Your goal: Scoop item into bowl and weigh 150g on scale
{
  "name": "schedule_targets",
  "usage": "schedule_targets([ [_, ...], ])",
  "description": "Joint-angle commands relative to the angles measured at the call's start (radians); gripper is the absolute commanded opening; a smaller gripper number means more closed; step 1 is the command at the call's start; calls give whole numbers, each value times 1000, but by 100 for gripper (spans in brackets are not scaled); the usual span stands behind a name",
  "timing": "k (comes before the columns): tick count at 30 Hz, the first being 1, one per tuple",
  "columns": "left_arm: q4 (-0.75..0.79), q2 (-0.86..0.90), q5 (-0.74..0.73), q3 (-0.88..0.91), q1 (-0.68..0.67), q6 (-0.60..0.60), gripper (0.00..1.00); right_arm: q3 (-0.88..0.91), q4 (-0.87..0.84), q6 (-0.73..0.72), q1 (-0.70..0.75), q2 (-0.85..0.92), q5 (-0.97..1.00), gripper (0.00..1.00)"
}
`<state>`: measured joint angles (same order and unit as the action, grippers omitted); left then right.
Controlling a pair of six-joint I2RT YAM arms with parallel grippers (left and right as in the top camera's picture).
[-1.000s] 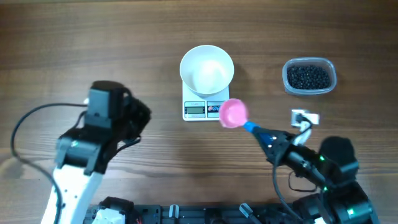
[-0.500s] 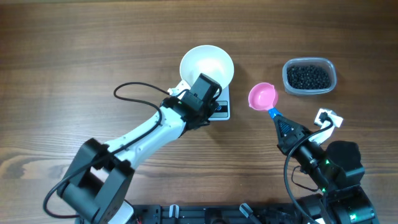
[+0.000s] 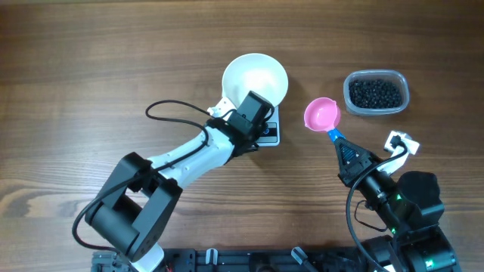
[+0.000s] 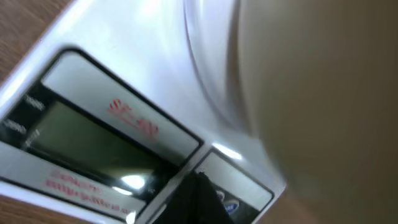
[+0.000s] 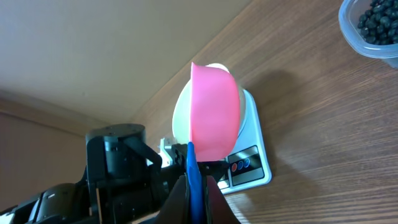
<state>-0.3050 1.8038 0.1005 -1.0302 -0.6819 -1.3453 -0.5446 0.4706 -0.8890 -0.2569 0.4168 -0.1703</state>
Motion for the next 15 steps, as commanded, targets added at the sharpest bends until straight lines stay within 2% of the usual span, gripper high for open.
schedule_targets([
  [1, 3, 23, 3, -11, -28, -9, 4, -7, -10, -4, 4, -10, 37, 4],
  [15, 2, 22, 24, -11, -16, -9, 4, -7, -9, -2, 4, -10, 36, 5],
])
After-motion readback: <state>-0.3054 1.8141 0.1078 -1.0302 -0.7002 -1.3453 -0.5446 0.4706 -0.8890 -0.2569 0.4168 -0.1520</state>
